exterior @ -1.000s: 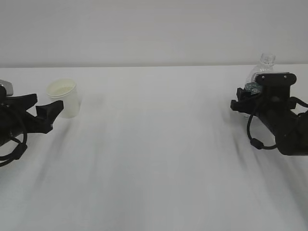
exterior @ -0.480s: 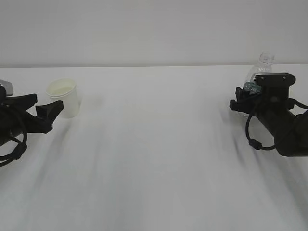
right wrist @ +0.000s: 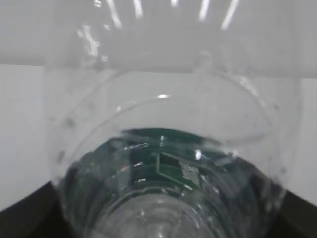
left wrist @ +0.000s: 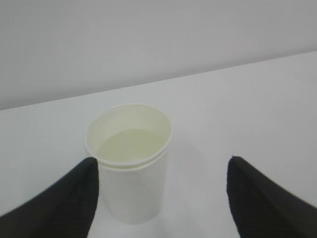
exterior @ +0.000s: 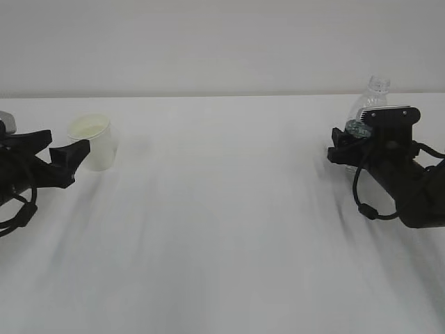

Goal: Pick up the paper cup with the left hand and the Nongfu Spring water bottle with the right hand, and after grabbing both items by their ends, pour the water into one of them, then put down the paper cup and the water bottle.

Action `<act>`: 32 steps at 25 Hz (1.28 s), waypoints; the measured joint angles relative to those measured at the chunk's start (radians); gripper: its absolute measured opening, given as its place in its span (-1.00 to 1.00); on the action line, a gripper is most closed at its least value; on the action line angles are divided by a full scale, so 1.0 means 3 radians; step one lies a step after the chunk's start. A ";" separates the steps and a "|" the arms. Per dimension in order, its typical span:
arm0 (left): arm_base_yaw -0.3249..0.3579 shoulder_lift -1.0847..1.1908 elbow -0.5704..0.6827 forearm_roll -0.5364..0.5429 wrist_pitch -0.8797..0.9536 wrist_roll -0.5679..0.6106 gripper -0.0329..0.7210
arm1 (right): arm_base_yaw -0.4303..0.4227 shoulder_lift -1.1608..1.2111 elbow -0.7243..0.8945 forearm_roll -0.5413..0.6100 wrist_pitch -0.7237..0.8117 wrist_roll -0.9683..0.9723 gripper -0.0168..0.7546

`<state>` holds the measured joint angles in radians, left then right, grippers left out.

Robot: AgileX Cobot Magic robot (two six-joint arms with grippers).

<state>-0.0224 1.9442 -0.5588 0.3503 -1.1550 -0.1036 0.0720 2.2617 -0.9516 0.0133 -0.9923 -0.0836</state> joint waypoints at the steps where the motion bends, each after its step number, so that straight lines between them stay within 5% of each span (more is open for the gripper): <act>1: 0.0000 -0.0008 0.0000 0.0000 0.0000 0.0000 0.62 | 0.0000 0.0000 0.0000 0.0000 0.0000 0.0000 0.58; 32: 0.0000 -0.0149 0.0000 0.0040 0.0006 0.0000 0.62 | 0.0000 -0.0984 0.0968 -0.0044 0.0055 -0.0016 0.59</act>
<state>-0.0224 1.8994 -0.5588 0.3622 -1.1533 -0.1036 0.0720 1.9666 -0.6614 0.0000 -0.9757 -0.0883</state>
